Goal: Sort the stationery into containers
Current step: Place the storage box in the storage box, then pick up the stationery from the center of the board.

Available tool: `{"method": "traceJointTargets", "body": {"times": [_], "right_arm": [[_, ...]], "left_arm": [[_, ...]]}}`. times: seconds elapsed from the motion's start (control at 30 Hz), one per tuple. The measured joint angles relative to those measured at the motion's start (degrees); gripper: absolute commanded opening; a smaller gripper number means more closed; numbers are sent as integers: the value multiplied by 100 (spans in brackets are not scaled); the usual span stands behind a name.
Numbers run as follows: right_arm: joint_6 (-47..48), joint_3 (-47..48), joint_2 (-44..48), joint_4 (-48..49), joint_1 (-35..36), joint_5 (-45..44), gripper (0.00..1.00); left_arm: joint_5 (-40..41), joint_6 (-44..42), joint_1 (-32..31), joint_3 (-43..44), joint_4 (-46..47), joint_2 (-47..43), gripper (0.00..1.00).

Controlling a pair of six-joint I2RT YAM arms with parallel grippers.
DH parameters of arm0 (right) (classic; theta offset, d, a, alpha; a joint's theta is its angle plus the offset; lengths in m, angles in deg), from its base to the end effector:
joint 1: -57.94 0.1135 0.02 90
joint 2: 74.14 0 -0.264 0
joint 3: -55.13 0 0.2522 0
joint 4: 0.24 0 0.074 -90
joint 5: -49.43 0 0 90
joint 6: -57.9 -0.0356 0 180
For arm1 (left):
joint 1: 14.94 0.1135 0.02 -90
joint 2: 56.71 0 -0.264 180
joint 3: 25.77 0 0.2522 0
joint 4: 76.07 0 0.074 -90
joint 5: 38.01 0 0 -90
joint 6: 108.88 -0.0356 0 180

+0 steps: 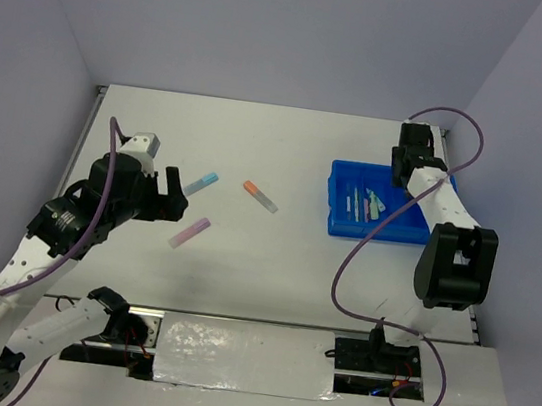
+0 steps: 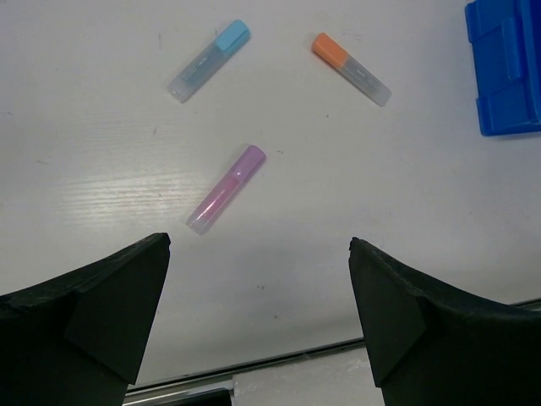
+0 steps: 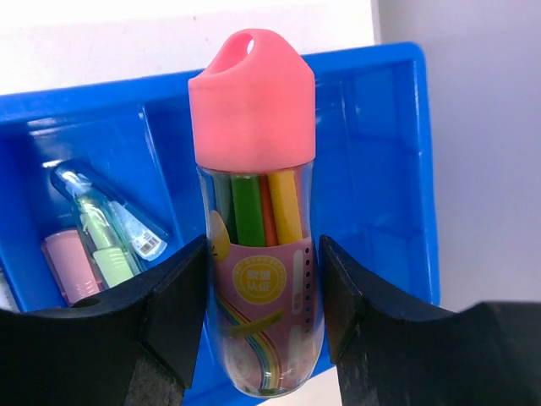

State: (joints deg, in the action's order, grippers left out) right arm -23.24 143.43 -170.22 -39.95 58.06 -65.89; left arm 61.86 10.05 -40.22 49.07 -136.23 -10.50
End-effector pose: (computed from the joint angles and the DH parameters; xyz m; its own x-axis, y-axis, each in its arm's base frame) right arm 0.3696 -0.0145 0.2636 -0.7726 -0.1408 -0.6191 0.1701 0.8935 -0.4156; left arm 0.1397 -0.0592 0.3679 -0.5535 -0.2657 -0.7894 0.0238 0.9423 -0.3339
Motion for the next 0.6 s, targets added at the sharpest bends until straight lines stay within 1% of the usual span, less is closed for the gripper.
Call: {"method": "traceJointTargets", "body": {"times": [0.03, 0.13, 0.17, 0.2, 0.23, 0.27, 0.3, 0.47, 0.6], "right_arm": [[0, 0, -39, -26, 0, 2, 23], [-17, 2, -173, -74, 0, -24, 39], [-35, 2, -240, -114, 0, -39, 50], [-55, 4, -304, -181, 2, -42, 57], [-70, 4, -348, -236, 0, -42, 62], [-101, 4, -380, -315, 0, -35, 90], [-166, 4, -389, -361, 0, -33, 100], [-216, 81, -286, -474, 0, 44, 100], [-439, 103, 203, -516, 4, 407, 100]], "left_arm": [[72, -35, 0, -9, 4, -11, 99], [212, -87, 0, -166, 59, -35, 99], [240, -114, 0, -238, 68, -35, 99], [269, -160, 0, -334, 79, -33, 99], [289, -177, 0, -387, 76, -26, 99], [319, -186, 0, -435, 61, -11, 99], [343, -188, 0, -448, 57, 7, 99], [525, -203, 0, -446, 146, 107, 99], [833, -199, 0, -393, 146, 328, 99]]}}
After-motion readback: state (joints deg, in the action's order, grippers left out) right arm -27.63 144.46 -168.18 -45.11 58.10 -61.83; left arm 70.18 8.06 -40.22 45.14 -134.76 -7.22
